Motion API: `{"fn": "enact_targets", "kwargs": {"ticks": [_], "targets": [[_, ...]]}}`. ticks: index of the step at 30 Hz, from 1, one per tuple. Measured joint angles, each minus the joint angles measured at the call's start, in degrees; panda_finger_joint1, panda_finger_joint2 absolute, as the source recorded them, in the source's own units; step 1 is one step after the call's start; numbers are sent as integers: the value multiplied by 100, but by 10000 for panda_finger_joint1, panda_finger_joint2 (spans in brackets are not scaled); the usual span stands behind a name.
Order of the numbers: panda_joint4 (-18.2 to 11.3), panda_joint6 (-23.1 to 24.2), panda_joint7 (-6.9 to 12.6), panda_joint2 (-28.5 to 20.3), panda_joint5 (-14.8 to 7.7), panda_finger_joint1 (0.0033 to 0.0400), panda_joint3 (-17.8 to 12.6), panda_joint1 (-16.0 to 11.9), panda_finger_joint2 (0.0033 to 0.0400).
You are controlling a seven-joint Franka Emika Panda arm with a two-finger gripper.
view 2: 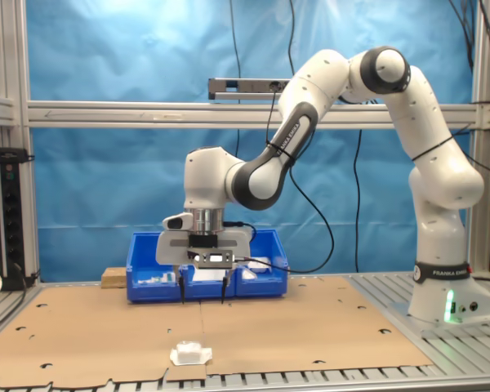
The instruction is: Pick and place sorting task of medical equipment.
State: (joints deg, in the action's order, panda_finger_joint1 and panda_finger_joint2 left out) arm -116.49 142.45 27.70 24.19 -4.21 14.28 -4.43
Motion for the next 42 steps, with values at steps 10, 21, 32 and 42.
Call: {"fn": "enact_targets", "kwargs": {"ticks": [10,21,32,42], "targets": [[-15,382,0,322,0,400,1,42,400],[229,569,0,708,0,400,4,163,400],[460,656,0,962,0,400,7,249,400],[578,714,0,1087,0,400,7,279,400]]}}
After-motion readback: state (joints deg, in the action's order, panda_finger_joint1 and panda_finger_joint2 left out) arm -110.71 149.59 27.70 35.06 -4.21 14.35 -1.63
